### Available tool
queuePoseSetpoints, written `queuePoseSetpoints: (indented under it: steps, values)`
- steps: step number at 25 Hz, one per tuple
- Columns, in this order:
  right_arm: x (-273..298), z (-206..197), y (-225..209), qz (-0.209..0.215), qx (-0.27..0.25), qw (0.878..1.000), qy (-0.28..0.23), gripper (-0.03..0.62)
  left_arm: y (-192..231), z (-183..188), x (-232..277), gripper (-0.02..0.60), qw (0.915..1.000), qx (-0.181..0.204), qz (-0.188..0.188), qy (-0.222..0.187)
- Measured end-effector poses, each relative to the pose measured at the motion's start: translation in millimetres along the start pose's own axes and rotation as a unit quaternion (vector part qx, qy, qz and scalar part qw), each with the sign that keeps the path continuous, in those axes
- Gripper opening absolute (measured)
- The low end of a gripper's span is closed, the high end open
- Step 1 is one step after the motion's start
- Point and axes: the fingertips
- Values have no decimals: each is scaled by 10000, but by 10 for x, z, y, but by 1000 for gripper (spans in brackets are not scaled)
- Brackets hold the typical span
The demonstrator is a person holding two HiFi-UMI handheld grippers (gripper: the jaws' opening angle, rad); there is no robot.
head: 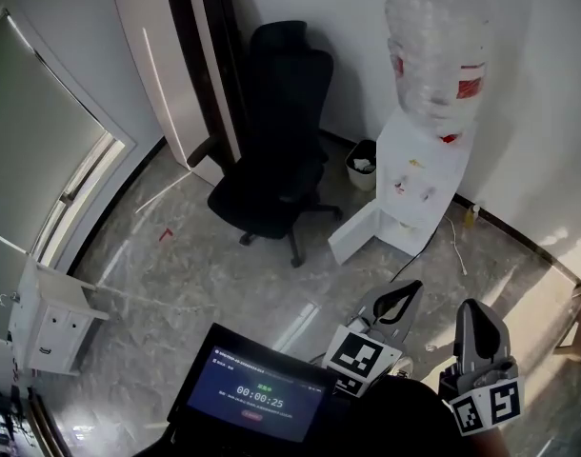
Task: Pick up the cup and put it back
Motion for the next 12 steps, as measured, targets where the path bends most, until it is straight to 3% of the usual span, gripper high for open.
queuePoseSetpoints:
  steps: [12]
  values:
    - [32, 31, 211, 87, -191, 9996, -213, 9, 53, 156, -154, 5, 9986, 351, -114, -383]
Point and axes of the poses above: the fingertips, and each gripper's own axes: x forward along the fingers, y to its left, z out of its top, and after that the axes turned 10 degrees about -y, right-handed
